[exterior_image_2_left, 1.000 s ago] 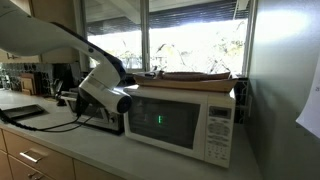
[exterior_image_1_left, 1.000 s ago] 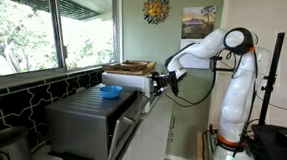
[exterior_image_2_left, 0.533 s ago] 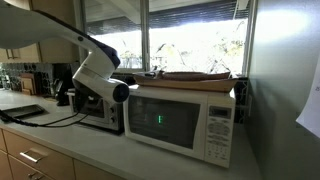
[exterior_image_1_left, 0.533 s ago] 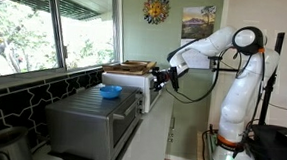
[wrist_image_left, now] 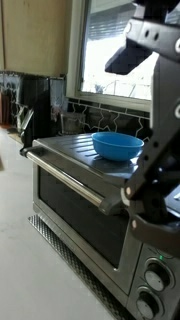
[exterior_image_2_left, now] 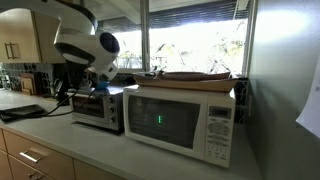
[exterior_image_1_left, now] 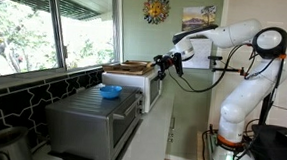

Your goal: Open the oven door, then remove the blue bowl from the oven and close the oven

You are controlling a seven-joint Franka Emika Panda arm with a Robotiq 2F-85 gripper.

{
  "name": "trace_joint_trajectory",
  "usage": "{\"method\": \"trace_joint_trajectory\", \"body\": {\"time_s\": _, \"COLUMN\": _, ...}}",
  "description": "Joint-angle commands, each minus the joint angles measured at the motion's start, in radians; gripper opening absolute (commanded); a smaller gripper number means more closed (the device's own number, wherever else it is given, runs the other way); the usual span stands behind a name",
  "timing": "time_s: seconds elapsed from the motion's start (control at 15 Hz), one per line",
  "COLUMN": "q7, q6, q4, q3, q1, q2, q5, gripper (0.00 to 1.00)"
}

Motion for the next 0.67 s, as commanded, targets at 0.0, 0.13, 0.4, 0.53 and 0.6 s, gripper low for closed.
{"method": "trace_joint_trajectory", "body": {"time_s": 0.0, "q7": 0.094, "q6": 0.005, "q4": 0.065, "q3": 0.043, "q1": 0.001, "q2": -0.072, "q5": -0.170, "gripper": 1.00}}
{"method": "trace_joint_trajectory", "body": {"time_s": 0.13, "q7": 0.130, "q6": -0.001, "q4": 0.106, "q3": 0.065, "q1": 0.013, "q2": -0.091, "q5": -0.260, "gripper": 1.00}}
{"method": "trace_joint_trajectory", "body": {"time_s": 0.4, "q7": 0.178, "q6": -0.010, "q4": 0.170, "q3": 0.107, "q1": 0.047, "q2": -0.106, "q5": -0.446, "gripper": 1.00}}
{"method": "trace_joint_trajectory", "body": {"time_s": 0.53, "q7": 0.195, "q6": -0.009, "q4": 0.194, "q3": 0.128, "q1": 0.071, "q2": -0.108, "q5": -0.543, "gripper": 1.00}}
{"method": "trace_joint_trajectory", "body": {"time_s": 0.6, "q7": 0.204, "q6": -0.007, "q4": 0.202, "q3": 0.140, "q1": 0.085, "q2": -0.109, "q5": -0.591, "gripper": 1.00}}
